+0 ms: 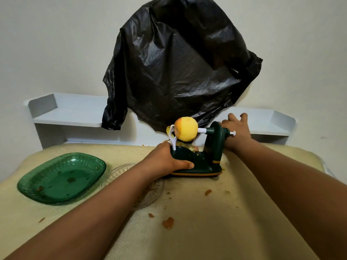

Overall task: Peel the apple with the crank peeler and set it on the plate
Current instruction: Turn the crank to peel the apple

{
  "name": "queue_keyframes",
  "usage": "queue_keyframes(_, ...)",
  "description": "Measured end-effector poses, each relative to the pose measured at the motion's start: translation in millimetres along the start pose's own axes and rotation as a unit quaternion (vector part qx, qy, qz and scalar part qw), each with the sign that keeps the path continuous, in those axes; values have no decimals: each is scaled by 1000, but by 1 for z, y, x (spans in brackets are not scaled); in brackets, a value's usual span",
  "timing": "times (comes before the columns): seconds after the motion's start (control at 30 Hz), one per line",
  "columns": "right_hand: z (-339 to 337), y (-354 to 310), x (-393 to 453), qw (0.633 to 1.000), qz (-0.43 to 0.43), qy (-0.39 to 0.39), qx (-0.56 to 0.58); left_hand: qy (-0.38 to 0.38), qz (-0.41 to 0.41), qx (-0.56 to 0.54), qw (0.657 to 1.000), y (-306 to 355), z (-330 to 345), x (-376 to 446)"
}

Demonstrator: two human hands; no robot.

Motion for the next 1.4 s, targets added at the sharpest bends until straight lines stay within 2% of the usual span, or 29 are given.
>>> queue_keyframes(0.23, -6, -7, -26, 999, 6, 12, 38, 26, 11, 39, 999, 3, -3, -6)
queue_keyframes(0.33, -14, -7, -36, 999, 16, 27, 15, 35, 11, 57, 998, 5, -3, -7)
queue_keyframes(0.4, -14, -9, -42, 1000, 11, 4, 0, 35, 11, 63, 997, 5, -3, -8)
queue_keyframes(0.53, -4, -12, -59, 992, 62, -48, 97, 34, 4, 69, 997, 6, -4, -8)
queue_keyframes(0.67, -9, -8, -72, 977, 106, -48, 177, 28, 0, 69, 997, 8, -4, -8)
queue_keyframes(0.97, -25, -8, -93, 982, 87, -47, 161, 14, -11, 69, 997, 9, -4, -10)
queue_keyframes(1.4, -67, 2, -104, 994, 8, -35, 99, 3, -16, 70, 997, 7, -4, -11)
Point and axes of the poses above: each hand's wrist, its own x-axis towards the middle knuckle, its own z-axis out of the palm, y = z × x, the point moved 7 cm from there along x, towards the middle knuckle, and after that the axes turned 8 degrees about y, right-handed, at the moved point
